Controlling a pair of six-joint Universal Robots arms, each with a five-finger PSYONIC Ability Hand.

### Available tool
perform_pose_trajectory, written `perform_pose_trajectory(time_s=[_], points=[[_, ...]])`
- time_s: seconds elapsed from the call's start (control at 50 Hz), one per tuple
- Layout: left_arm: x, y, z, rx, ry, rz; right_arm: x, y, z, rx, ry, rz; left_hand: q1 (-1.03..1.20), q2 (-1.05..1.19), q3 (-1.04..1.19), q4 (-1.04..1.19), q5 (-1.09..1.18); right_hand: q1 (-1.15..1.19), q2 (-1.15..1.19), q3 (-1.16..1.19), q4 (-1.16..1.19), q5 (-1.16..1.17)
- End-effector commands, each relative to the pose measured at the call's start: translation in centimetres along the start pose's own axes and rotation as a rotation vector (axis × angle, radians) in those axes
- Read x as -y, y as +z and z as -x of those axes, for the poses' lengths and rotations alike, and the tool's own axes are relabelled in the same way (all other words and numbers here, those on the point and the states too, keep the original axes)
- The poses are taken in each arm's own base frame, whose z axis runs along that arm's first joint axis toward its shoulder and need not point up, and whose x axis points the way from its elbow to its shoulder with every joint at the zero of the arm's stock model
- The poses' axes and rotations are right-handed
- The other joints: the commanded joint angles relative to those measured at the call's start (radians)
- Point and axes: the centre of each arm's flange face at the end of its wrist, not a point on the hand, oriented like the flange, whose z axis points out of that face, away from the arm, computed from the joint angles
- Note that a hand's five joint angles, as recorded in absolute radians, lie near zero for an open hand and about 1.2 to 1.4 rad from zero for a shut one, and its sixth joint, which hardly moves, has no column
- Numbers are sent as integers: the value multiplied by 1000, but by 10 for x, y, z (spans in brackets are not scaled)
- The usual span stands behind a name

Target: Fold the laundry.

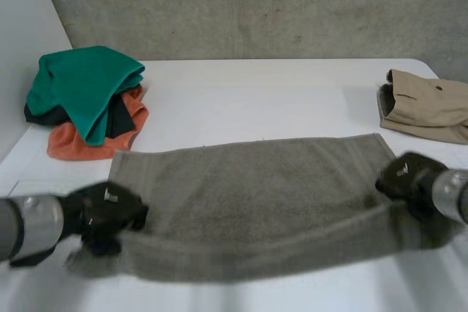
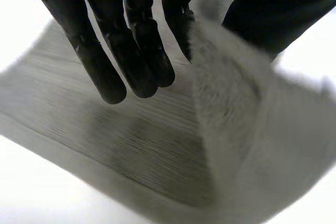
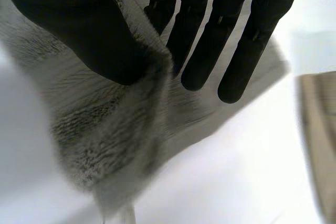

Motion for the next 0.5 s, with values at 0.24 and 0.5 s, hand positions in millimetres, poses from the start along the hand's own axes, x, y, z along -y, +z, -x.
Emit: perform_pose_trajectory(time_s=[0.24,0.5], points=[[51,112,83,409,12,-252,42,108,-45,-491,87,-271,217,197,202,192,247,261,214,206,197,206],[68,99,84,493,-42,-268,55,113,-69,-618,182,-403,-1005,-1024,-1019,-1029,-975,-960,-1007,-1016,-1024,-1015]])
